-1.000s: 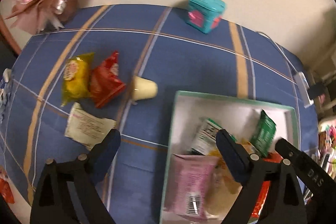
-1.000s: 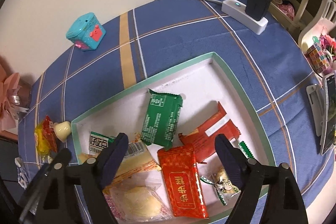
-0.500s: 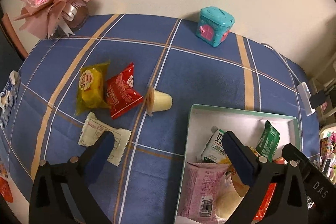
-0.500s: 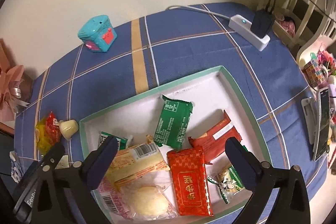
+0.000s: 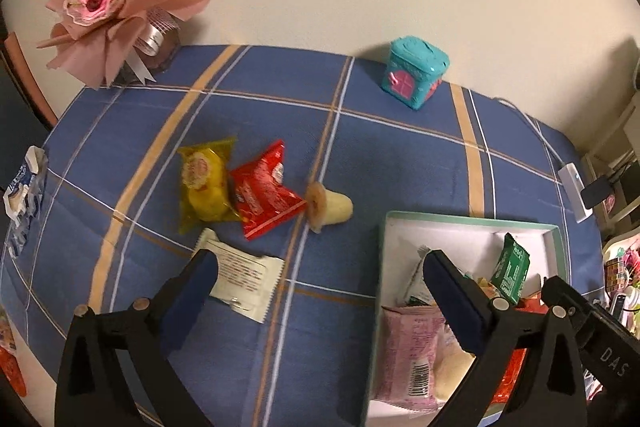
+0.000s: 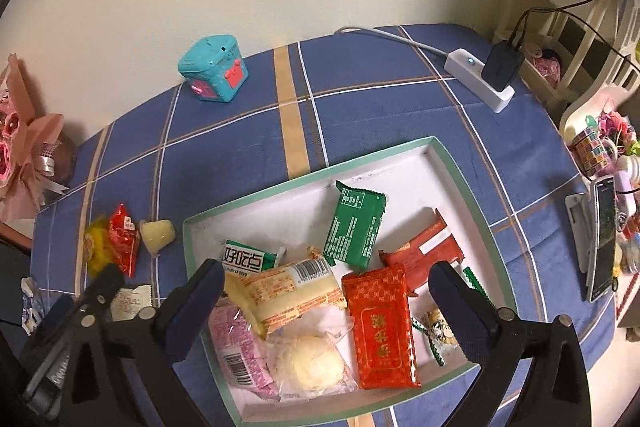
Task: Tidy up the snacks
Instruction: 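Withdraw both tools from the tray toward the remaining snacks on the cloth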
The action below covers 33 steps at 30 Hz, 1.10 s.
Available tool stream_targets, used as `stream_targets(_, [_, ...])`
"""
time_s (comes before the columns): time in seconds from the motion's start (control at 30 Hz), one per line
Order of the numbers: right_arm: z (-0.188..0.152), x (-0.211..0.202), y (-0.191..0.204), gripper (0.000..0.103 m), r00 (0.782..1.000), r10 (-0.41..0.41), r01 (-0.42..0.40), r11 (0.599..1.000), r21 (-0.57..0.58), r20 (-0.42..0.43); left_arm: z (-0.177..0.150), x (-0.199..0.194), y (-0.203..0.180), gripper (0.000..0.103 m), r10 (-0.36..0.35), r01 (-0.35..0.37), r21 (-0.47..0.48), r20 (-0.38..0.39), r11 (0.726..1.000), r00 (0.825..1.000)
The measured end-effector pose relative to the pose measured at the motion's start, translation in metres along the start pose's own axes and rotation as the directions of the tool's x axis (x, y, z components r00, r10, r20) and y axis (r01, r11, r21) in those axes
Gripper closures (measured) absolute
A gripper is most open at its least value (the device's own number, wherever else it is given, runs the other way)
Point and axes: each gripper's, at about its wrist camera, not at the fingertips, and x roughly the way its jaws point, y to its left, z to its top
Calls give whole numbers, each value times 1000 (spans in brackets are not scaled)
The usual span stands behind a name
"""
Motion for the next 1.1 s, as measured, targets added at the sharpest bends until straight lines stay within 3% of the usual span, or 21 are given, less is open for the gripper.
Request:
stream_targets(0.47, [-28, -14, 32, 0, 1000, -3, 4, 999, -46, 14, -1, -28, 47, 1, -16, 19, -37, 70, 999, 997])
stream_targets(1.1, [-62, -8, 101, 0, 998, 55, -60, 982, -179, -30, -14, -21, 140, 1, 41, -41, -221, -6, 974, 999])
